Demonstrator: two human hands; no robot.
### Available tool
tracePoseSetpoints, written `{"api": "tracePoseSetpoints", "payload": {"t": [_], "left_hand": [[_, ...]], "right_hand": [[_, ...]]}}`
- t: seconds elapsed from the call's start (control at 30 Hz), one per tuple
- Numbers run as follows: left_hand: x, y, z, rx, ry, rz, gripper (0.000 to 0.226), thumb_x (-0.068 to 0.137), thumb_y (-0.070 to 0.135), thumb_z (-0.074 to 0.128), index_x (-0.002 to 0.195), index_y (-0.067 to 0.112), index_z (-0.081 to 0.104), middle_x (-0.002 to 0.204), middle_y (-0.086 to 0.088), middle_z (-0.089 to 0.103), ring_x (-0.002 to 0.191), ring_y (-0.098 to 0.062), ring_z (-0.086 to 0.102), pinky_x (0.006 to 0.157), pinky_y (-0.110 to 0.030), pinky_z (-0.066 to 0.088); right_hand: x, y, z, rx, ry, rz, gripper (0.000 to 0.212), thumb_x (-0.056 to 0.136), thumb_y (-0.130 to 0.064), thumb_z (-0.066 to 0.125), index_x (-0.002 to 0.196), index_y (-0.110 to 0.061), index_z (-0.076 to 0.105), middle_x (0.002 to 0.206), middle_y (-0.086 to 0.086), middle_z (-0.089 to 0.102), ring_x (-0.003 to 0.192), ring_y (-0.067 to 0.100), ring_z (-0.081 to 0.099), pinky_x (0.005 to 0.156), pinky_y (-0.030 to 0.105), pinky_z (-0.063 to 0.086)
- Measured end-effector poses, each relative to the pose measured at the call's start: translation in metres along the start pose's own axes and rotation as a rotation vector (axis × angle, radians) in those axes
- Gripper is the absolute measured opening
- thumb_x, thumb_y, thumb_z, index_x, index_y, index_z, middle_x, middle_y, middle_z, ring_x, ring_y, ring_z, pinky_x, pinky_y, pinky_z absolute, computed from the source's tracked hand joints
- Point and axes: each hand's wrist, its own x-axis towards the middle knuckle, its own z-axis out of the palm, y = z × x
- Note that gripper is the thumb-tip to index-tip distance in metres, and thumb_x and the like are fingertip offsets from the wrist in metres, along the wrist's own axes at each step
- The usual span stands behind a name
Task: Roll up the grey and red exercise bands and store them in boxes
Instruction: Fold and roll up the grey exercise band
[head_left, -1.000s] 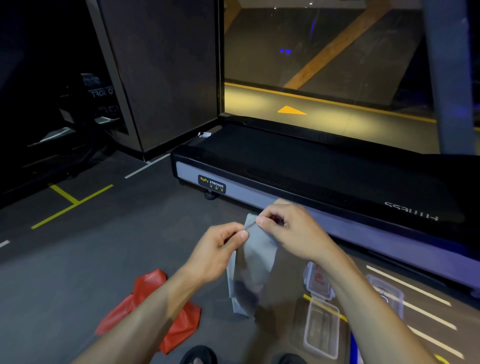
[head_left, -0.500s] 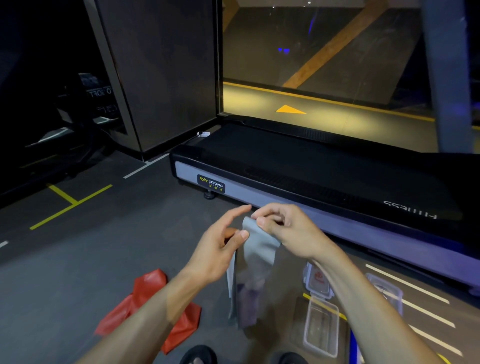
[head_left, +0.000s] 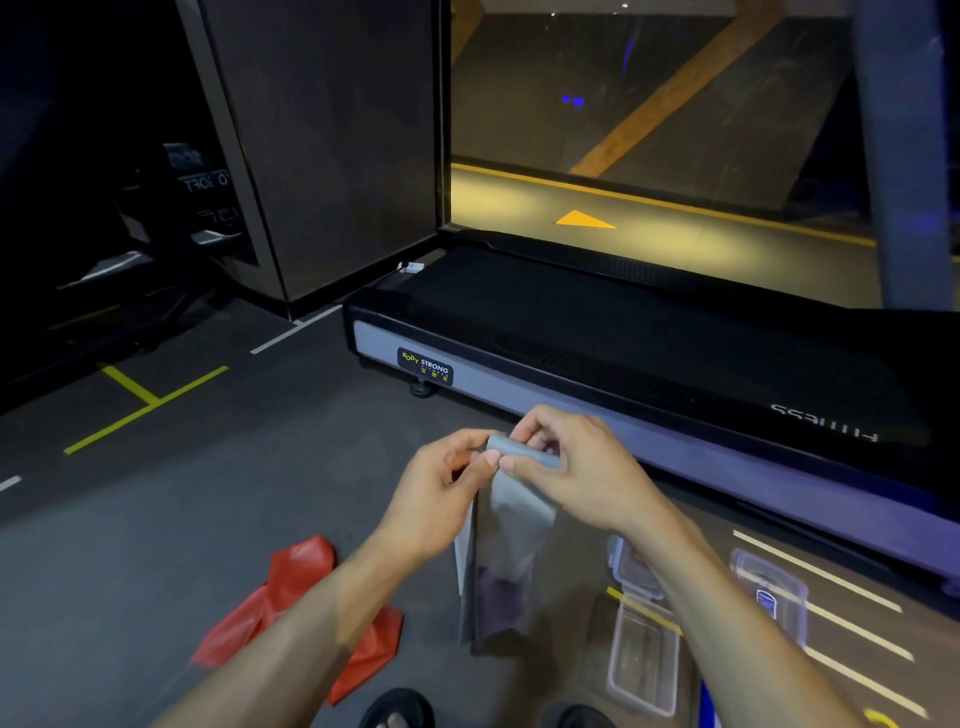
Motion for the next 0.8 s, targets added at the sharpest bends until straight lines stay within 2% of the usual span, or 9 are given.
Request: {"api": "tracePoseSetpoints", "payload": {"t": [0.07,0.17,0.23,0.3,0.37,0.5,0.63,0.8], "left_hand": [[0.002,-0.001,0.002,-0.112,-0.009,-0.048,0.021,0.099,0.028,0.057,0.113,0.026,0.072,0.098,-0.01,0.076,0.089,-0.02,0.068,0.078,-0.037,0.052],[0.002,-0.005,0.004,-0.221,-0.035,-0.111,0.031,0.094,0.038,0.061,0.116,0.019,0.071,0.092,-0.012,0.067,0.083,-0.026,0.057,0.078,-0.04,0.046],[0.0,-0.009,0.005,-0.231,-0.061,-0.102,0.03,0.093,0.033,0.063,0.116,0.015,0.07,0.09,-0.014,0.062,0.084,-0.025,0.054,0.081,-0.036,0.046],[-0.003,-0.009,0.007,-0.217,-0.082,-0.07,0.027,0.094,0.023,0.061,0.115,0.007,0.067,0.099,-0.009,0.07,0.094,-0.018,0.063,0.087,-0.028,0.051],[-0.004,-0.008,0.01,-0.187,-0.081,-0.04,0.025,0.096,0.02,0.059,0.112,0.003,0.066,0.103,-0.004,0.073,0.098,-0.014,0.066,0.088,-0.027,0.052],[0.0,0.0,0.013,-0.165,-0.052,0.002,0.021,0.1,0.018,0.053,0.108,0.003,0.066,0.1,0.0,0.072,0.096,-0.01,0.064,0.086,-0.027,0.052],[0.006,0.009,0.012,-0.165,-0.034,0.0,0.026,0.101,0.022,0.051,0.111,0.004,0.067,0.102,-0.005,0.072,0.097,-0.018,0.065,0.088,-0.038,0.053],[0.013,0.015,0.01,-0.144,0.002,0.009,0.022,0.106,0.014,0.049,0.094,0.014,0.067,0.083,0.011,0.069,0.079,-0.004,0.06,0.074,-0.024,0.05]], "right_hand": [[0.002,0.0,0.0,0.023,0.024,0.021,0.023,0.082,-0.05,0.075,0.09,-0.03,0.064,0.076,-0.011,0.068,0.075,0.005,0.063,0.07,0.033,0.052],[0.003,0.002,-0.003,0.058,0.049,0.046,0.022,0.08,-0.044,0.079,0.088,-0.029,0.065,0.073,-0.009,0.069,0.07,0.005,0.062,0.066,0.028,0.048],[0.004,0.002,-0.007,0.088,0.061,0.058,0.021,0.08,-0.041,0.081,0.088,-0.028,0.067,0.073,-0.008,0.07,0.069,0.006,0.062,0.066,0.027,0.048],[0.004,0.001,-0.009,0.12,0.074,0.062,0.021,0.08,-0.039,0.082,0.088,-0.026,0.067,0.075,-0.007,0.071,0.07,0.008,0.063,0.068,0.03,0.05],[0.005,-0.002,-0.012,0.121,0.091,0.043,0.02,0.08,-0.038,0.082,0.088,-0.027,0.067,0.076,-0.007,0.071,0.072,0.008,0.064,0.069,0.032,0.052],[0.009,-0.011,-0.021,0.052,0.103,-0.045,0.019,0.081,-0.035,0.08,0.093,-0.03,0.066,0.081,-0.011,0.069,0.079,0.007,0.063,0.073,0.027,0.049],[0.014,-0.019,-0.03,-0.01,0.139,-0.101,0.02,0.083,-0.033,0.079,0.097,-0.031,0.065,0.085,-0.014,0.066,0.088,0.005,0.057,0.078,0.024,0.044],[0.022,-0.023,-0.035,-0.007,0.143,-0.086,0.016,0.085,-0.032,0.078,0.095,-0.029,0.066,0.087,-0.012,0.067,0.089,0.009,0.061,0.08,0.031,0.05]]}}
